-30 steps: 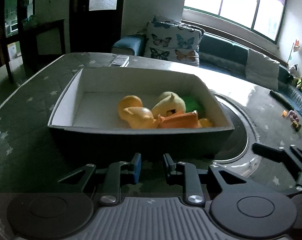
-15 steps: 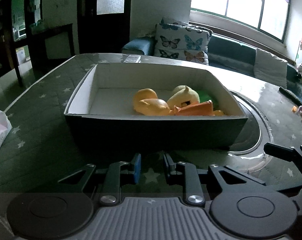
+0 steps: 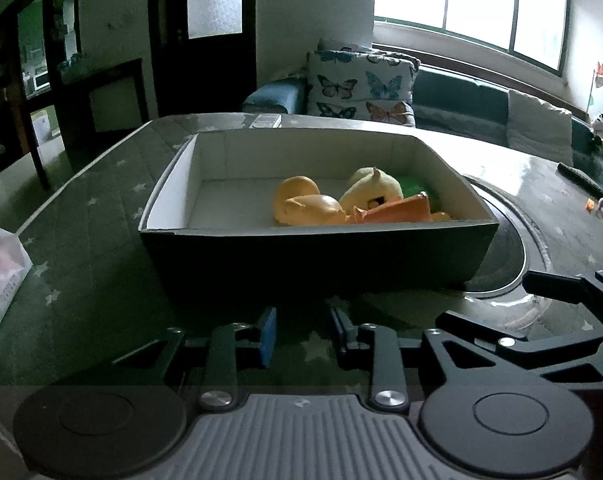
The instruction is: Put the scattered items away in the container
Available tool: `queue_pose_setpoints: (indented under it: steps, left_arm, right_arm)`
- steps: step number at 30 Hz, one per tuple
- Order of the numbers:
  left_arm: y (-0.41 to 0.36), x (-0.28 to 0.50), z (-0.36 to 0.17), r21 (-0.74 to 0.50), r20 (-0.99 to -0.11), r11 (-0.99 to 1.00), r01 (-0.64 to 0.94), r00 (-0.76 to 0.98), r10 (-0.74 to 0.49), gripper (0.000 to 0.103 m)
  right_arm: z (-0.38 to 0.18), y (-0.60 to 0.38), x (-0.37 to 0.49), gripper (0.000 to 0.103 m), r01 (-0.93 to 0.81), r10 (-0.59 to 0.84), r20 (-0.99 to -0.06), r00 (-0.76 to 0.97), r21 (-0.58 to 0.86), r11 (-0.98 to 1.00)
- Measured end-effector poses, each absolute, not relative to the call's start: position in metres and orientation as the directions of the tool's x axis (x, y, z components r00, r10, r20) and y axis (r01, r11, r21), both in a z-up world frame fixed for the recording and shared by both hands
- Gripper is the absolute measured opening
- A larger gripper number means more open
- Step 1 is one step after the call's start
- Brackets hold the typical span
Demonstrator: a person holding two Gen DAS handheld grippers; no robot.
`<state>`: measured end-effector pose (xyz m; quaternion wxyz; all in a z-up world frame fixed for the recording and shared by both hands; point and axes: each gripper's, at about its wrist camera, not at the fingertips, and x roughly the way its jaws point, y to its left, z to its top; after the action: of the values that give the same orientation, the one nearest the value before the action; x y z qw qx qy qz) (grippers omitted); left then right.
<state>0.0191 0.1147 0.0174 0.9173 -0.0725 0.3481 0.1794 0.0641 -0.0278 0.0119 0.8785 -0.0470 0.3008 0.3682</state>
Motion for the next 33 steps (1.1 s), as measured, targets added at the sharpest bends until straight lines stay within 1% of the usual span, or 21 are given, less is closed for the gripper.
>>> queue_pose_setpoints:
  steps: [8, 33]
  left_arm:
    - [0.118, 0.023, 0.015, 0.018, -0.667, 0.919, -0.394, 0.680, 0.305, 0.032]
    - [0.137, 0.036, 0.018, 0.028, -0.640, 0.905, -0.424, 0.688, 0.342, 0.032]
  right_arm:
    - [0.012, -0.020, 0.066, 0.103, -0.679, 0.623, -0.571, 0.534, 0.150, 0.719]
    - [0.005, 0.004, 0.081, 0.103, -0.667, 0.570, -0.639, 0.516, 0.118, 0.736]
